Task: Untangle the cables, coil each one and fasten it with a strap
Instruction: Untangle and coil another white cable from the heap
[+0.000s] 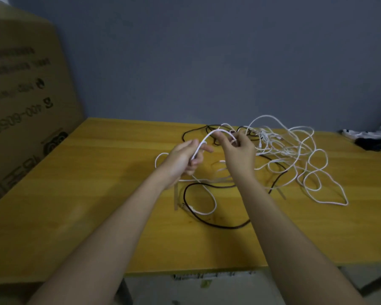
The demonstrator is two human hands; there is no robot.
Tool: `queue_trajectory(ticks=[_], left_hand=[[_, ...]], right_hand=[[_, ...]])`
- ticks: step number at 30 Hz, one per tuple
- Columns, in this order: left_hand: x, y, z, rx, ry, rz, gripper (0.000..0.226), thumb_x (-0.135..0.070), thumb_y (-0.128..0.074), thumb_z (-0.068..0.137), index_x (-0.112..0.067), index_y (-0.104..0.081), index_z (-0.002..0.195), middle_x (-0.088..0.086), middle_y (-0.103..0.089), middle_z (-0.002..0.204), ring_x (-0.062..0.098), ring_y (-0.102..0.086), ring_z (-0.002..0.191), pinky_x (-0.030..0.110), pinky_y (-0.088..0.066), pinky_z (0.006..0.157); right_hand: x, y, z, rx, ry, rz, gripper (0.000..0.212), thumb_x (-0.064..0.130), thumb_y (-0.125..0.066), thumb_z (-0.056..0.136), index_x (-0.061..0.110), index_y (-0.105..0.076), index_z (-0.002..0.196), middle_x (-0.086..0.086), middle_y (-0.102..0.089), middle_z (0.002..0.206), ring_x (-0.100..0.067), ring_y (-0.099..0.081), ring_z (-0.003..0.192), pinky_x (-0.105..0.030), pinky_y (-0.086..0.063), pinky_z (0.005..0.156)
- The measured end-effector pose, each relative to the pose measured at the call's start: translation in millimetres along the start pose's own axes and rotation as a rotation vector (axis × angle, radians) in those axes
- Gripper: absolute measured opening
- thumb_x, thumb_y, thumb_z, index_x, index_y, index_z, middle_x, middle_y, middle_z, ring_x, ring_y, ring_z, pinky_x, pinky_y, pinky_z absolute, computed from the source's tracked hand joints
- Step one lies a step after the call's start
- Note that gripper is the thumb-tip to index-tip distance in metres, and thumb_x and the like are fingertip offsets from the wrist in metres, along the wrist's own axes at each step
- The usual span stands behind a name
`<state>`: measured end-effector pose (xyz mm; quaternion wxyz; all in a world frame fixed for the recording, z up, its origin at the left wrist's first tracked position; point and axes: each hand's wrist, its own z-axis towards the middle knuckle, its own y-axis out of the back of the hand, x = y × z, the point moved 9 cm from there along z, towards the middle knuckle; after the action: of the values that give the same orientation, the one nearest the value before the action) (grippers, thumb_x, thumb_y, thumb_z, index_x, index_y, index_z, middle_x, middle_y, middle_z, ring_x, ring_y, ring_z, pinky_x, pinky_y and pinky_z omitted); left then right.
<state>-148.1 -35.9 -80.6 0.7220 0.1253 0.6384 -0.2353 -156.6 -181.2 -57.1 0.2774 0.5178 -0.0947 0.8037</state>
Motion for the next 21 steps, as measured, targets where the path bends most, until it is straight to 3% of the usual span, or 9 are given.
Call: queue_trajectory(ticks=[2,4,9,12,16,21], left_hand=[[1.8,-0.4,7.3,0.016,0.012,-0.033,0.041,-0.033,-0.023,0.105,-0.010,-0.056,0.094,-0.010,-0.031,0.046,0.002,-0.017,0.037,0.013,-0.014,0.036],[3.6,-0.7,12.5,0.023,0.008,-0.060,0.035,-0.032,-0.027,0.105,-0.012,-0.052,0.090,-0.010,-0.029,0.046,0.002,-0.016,0.038,0.014,-0.012,0.037],[-8.8,11.4,33.6,-0.077,-0.054,-0.118,0.033,-0.025,-0.029,0.106,-0.014,-0.046,0.080,-0.011,-0.026,0.045,0.002,-0.016,0.037,0.014,-0.014,0.035],[-24.7,23.8,51.9,-0.171,-0.116,-0.093,0.036,-0.027,-0.029,0.106,-0.014,-0.048,0.078,-0.012,-0.027,0.043,0.001,-0.017,0.035,0.014,-0.014,0.035],[-40.5,35.5,71.2,-0.228,-0.174,-0.101,0.036,-0.028,-0.031,0.105,-0.014,-0.049,0.077,-0.012,-0.030,0.044,0.000,-0.021,0.035,0.013,-0.016,0.035],[-44.8,41.6,88.6,-0.174,-0.201,-0.187,0.037,-0.032,-0.032,0.104,-0.014,-0.051,0.078,-0.009,-0.036,0.050,0.002,-0.022,0.039,0.014,-0.017,0.038]], right_hand=[[-10.0,-14.5,4.4,0.027,-0.010,0.022,0.038,0.041,-0.063,0.089,0.008,-0.059,0.070,0.005,-0.045,0.058,-0.006,-0.039,0.053,-0.028,-0.033,0.057],[-21.1,-30.7,7.1,0.084,-0.025,-0.008,0.034,0.039,-0.050,0.098,0.018,-0.057,0.072,0.011,-0.049,0.062,-0.001,-0.043,0.056,-0.025,-0.034,0.059],[-35.4,-58.1,16.7,0.165,0.000,-0.069,0.038,0.029,-0.029,0.105,0.010,-0.062,0.107,0.014,-0.051,0.077,0.001,-0.047,0.071,-0.021,-0.036,0.069],[-24.5,-54.8,36.2,0.049,0.031,0.045,0.032,0.022,-0.033,0.104,0.003,-0.059,0.107,0.006,-0.049,0.073,0.000,-0.045,0.064,-0.014,-0.036,0.062],[-9.6,-43.1,68.6,-0.167,0.065,0.151,0.012,0.023,-0.055,0.096,0.016,-0.054,0.087,0.003,-0.056,0.079,-0.012,-0.054,0.075,-0.018,-0.041,0.066],[-6.0,-55.0,89.2,-0.171,0.078,0.163,0.018,0.026,-0.068,0.088,0.027,-0.059,0.072,0.004,-0.065,0.071,-0.012,-0.062,0.070,-0.019,-0.047,0.064]])
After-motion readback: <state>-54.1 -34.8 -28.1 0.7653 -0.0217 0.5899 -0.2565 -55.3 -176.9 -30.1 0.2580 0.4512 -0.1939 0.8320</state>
